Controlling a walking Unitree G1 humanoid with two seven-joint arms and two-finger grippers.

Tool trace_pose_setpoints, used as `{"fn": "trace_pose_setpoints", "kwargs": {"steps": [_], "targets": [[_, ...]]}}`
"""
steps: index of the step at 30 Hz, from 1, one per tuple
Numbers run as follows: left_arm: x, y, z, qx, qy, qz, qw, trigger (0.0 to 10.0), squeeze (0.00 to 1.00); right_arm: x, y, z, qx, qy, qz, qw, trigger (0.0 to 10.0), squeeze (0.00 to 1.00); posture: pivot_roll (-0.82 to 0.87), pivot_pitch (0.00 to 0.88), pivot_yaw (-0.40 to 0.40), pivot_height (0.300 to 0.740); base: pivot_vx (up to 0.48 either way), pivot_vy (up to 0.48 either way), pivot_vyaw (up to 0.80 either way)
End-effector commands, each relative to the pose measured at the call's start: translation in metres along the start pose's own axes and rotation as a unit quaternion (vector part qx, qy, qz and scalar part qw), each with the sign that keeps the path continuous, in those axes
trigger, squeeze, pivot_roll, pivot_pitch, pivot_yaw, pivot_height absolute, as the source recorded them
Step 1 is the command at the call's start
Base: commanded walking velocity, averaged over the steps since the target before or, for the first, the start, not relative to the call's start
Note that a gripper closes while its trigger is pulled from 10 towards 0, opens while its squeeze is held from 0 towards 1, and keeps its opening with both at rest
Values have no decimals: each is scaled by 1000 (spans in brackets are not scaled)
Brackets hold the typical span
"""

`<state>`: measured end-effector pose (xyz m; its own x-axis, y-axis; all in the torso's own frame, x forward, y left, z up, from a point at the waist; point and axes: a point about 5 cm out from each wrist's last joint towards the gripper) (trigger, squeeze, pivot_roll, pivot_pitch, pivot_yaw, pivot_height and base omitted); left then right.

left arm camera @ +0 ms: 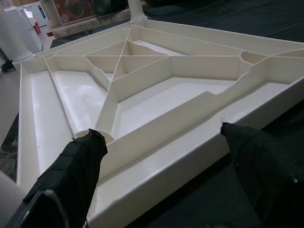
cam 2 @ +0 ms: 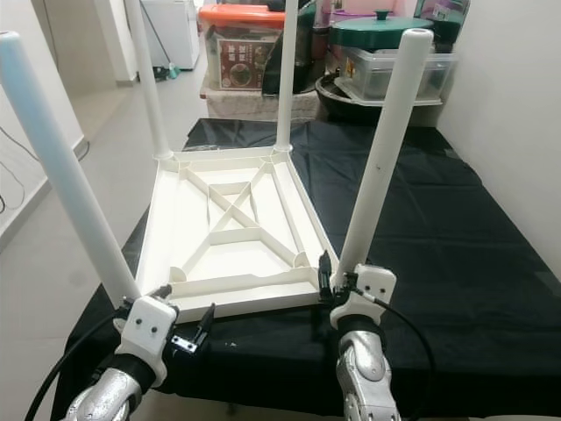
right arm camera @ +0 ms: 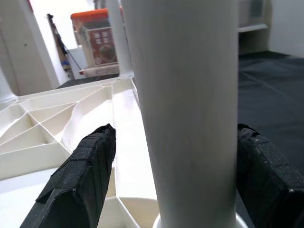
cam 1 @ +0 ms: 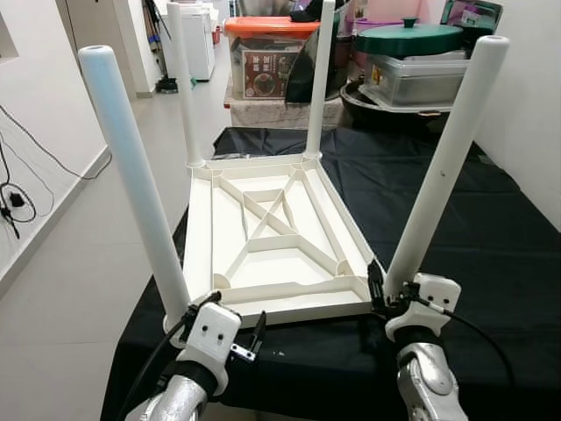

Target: Building children table

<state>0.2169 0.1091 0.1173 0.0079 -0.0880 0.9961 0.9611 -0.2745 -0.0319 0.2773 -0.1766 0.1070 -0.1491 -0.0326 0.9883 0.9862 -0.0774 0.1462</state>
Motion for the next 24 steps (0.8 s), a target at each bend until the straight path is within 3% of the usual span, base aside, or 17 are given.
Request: {"fn": "trace_pose_setpoints", "kwargs": {"steps": [1, 24], "targets": [[-2, 1, -2, -1, -1, 3, 1000, 10000, 0, 35, 17, 38, 98, -77, -45, 991, 10000, 0, 94, 0, -45, 740, 0, 0, 0], [-3, 1, -1, -3, 3, 4, 1000, 10000, 0, 37, 15, 45, 115, -74, -38, 990, 10000, 0, 60, 0, -19, 740, 0, 0, 0]]}}
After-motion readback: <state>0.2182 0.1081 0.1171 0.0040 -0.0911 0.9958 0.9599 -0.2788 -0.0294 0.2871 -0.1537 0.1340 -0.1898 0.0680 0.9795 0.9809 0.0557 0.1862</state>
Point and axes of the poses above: a point about 5 cm out from each wrist's last joint towards the gripper, its own y axis pointing out of the wrist towards the gripper, its own x axis along the axis of the wrist's last joint, z = x × y, and after that the axes turned 4 degrees about -y, right-handed
